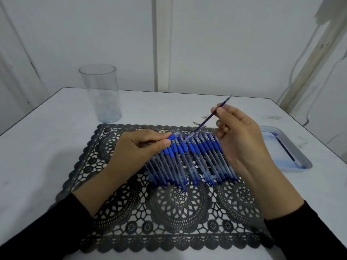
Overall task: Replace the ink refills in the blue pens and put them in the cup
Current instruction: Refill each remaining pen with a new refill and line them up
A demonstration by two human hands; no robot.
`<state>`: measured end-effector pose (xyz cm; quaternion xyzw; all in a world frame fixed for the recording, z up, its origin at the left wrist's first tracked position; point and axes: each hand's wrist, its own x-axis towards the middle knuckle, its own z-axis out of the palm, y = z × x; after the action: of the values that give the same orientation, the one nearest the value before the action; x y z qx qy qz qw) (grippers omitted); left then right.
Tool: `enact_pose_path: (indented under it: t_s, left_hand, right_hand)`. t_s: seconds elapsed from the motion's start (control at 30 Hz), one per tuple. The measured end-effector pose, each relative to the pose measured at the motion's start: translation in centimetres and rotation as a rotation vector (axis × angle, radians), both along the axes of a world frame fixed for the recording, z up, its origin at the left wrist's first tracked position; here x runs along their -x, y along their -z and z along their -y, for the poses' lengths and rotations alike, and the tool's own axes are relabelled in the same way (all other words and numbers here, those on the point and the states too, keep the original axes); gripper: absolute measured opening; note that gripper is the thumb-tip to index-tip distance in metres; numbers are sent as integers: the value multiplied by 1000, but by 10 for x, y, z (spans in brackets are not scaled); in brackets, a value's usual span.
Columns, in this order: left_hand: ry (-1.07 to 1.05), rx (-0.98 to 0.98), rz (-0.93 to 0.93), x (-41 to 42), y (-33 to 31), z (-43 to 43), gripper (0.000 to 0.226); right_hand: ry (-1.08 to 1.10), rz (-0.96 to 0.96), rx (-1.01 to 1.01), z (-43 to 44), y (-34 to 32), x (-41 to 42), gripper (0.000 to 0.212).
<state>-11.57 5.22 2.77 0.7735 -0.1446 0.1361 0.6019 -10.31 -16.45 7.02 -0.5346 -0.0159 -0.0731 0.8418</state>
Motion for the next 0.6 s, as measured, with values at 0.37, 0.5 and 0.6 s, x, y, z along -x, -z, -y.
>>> enact_pose_path:
  t_s: [0.37, 0.5, 0.6]
  left_hand:
    - [52, 24, 9, 1, -2, 0, 23]
    - [54, 33, 11, 1, -1, 1, 23]
    - [61, 41, 20, 1, 0, 0, 23]
  right_hand:
    - [52, -16, -169, -5, 0, 3, 12]
    - [28, -27, -178, -6, 0, 4, 9]
    - [34, -34, -178, -6, 0, 4, 9]
